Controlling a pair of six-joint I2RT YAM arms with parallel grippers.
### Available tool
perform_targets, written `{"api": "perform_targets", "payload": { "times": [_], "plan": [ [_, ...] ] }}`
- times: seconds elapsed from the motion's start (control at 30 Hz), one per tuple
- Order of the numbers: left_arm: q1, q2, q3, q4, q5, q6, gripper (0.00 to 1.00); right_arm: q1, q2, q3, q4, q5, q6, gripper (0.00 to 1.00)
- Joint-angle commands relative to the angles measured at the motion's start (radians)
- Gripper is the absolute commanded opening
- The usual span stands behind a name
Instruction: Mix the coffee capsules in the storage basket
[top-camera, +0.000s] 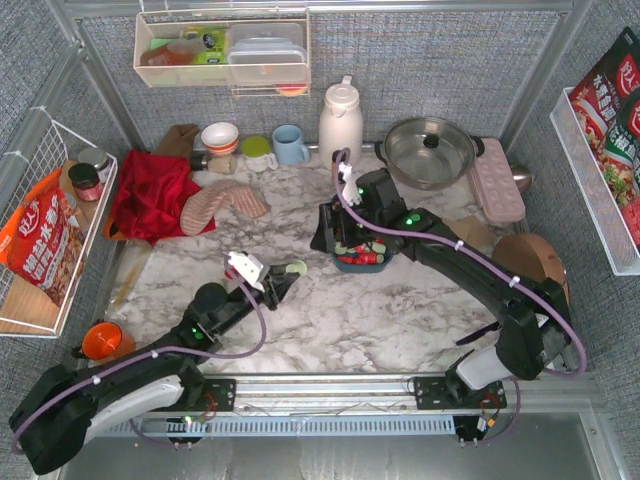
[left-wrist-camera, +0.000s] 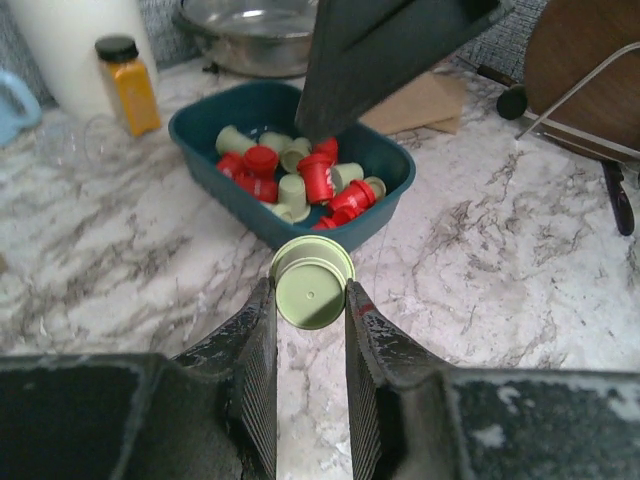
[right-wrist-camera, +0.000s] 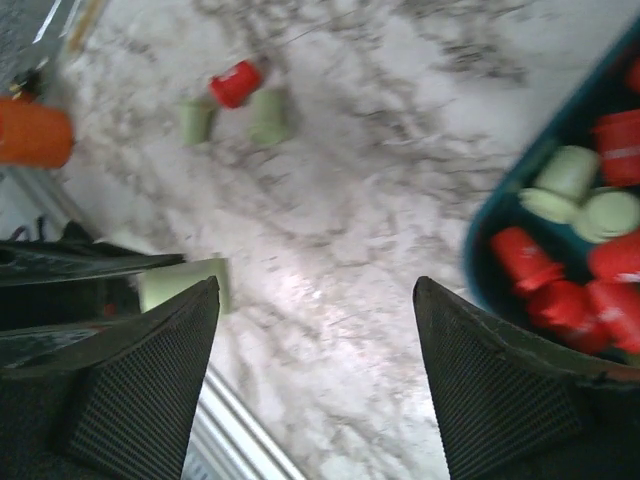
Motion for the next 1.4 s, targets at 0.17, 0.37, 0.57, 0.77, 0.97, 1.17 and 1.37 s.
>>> {"api": "perform_targets", "payload": {
  "times": [0.17, 0.37, 0.57, 0.77, 0.97, 1.17, 1.37],
  "plan": [
    [-0.086, 0.105, 0.038, 0.183, -0.066, 0.212, 0.17, 0.109, -0.019, -0.041, 0.108, -0.108, 0.149, 0.88],
    [-0.102, 0.12, 0.047, 0.185, -0.084, 0.209, 0.16, 0.132, -0.022, -0.065, 0.139, -0.127, 0.152, 0.87],
    [-0.113, 0.101, 0.045, 0.184, -0.097, 0.203, 0.16, 0.137, -0.015, -0.078, 0.146, -0.126, 0.157, 0.81],
    [-0.119, 0.097, 0.043, 0.182, -0.105, 0.192, 0.21, 0.137, -0.007, -0.087, 0.166, -0.129, 0.169, 0.62],
    [-0.118, 0.097, 0.043, 0.146, -0.142, 0.147, 0.41, 0.137, -0.009, -0.092, 0.175, -0.107, 0.175, 0.35],
    [-0.118, 0.035, 0.044, -0.008, -0.33, 0.018, 0.99, 0.113, -0.024, -0.09, 0.146, 0.027, 0.122, 0.34],
    [-0.118, -0.09, 0.045, -0.322, -0.605, -0.205, 0.99, 0.069, -0.003, -0.056, 0.079, 0.485, -0.095, 0.35]
  ]
}}
